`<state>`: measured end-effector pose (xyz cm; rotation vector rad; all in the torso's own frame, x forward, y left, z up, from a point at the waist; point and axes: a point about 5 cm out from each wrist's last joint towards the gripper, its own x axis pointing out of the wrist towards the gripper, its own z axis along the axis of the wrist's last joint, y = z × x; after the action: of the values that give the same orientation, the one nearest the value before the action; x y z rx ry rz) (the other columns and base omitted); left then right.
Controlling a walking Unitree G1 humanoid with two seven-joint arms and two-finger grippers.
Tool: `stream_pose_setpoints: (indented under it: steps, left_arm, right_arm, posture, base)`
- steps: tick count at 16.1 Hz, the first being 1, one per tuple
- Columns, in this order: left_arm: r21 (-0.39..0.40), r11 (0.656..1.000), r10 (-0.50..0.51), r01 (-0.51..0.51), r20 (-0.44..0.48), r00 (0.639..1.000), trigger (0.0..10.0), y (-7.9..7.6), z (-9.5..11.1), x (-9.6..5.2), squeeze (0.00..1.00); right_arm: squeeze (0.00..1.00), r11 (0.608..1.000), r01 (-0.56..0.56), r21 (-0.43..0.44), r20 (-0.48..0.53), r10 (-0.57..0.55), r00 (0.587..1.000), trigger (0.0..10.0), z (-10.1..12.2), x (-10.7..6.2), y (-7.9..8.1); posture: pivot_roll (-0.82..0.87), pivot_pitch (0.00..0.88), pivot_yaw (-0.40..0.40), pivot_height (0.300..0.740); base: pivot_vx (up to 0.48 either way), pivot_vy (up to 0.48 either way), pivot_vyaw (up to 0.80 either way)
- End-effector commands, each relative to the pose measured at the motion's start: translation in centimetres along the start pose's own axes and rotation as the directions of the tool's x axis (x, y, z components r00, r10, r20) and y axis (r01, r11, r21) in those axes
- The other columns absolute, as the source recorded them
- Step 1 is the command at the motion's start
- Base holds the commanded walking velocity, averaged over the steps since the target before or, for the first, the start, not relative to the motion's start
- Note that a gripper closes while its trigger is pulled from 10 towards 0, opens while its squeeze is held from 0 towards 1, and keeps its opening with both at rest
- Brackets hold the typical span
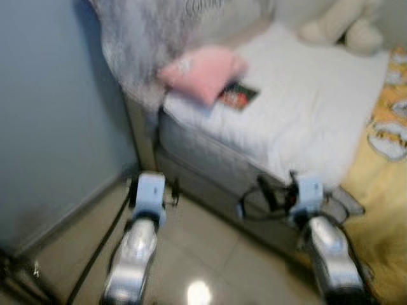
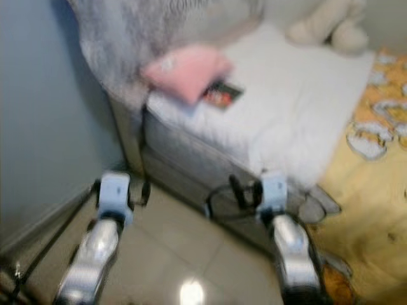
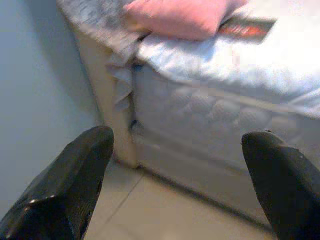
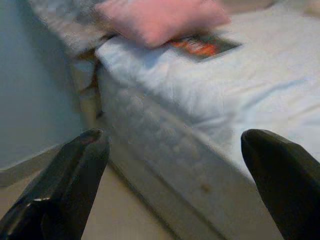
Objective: Clean up the room
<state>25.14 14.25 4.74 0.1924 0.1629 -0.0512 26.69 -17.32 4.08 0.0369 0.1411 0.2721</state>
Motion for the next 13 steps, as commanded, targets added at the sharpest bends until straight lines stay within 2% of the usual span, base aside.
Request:
stream_pose_setpoints:
  steps: [1, 2, 3, 6, 9, 13]
  left_arm:
    - [0.051, 0.998, -0.036, 0.035, 0.019, 0.999, 10.0, 0.0, 0.4, -0.4, 0.00]
    - [0.051, 0.998, -0.030, 0.030, 0.001, 1.000, 10.0, 0.1, 0.5, -0.4, 0.00]
    - [0.097, 0.995, 0.007, -0.005, -0.020, 1.000, 10.0, 0.0, 1.3, 0.6, 0.00]
    - [0.106, 0.994, 0.009, -0.011, 0.013, 1.000, 10.0, -0.6, 2.5, 1.6, 0.00]
    - [0.097, 0.995, 0.011, -0.009, -0.016, 1.000, 10.0, 0.3, 1.5, 0.9, 0.00]
    - [0.073, 0.997, -0.013, 0.013, 0.003, 1.000, 10.0, -0.2, 2.3, 2.0, 0.00]
  right_arm:
    - [0.00, 0.999, -0.036, 0.013, 0.043, 0.035, 0.998, 10.0, 1.1, 0.1, 0.3]
    - [0.00, 0.999, -0.045, 0.027, 0.035, 0.044, 0.998, 10.0, 0.8, 0.0, 0.6]
    - [0.00, 0.996, -0.050, 0.075, 0.016, 0.049, 0.999, 10.0, 0.1, 0.0, 1.1]
    - [0.00, 0.991, -0.085, 0.105, 0.010, 0.084, 0.996, 10.0, -0.1, 0.2, 2.2]
    - [0.00, 0.994, -0.036, 0.106, -0.007, 0.037, 0.999, 10.0, -0.5, -0.7, 1.4]
    - [0.00, 0.995, 0.017, 0.095, -0.008, -0.016, 1.000, 10.0, -0.7, -1.1, 1.2]
  posture:
    - [-0.09, 0.000, 0.021, 0.736]
    - [-0.09, 0.000, 0.027, 0.736]
    - [-0.10, 0.000, 0.037, 0.736]
    - [-0.12, 0.000, 0.051, 0.736]
    - [-0.14, 0.000, 0.094, 0.736]
    - [-0.18, 0.000, 0.120, 0.736]
  base:
    - [0.000, 0.000, 0.60]
    - [0.000, 0.000, 0.61]
    - [0.000, 0.000, 0.60]
    - [0.000, 0.000, 0.60]
    - [0.000, 0.000, 0.60]
    - [0.000, 0.000, 0.58]
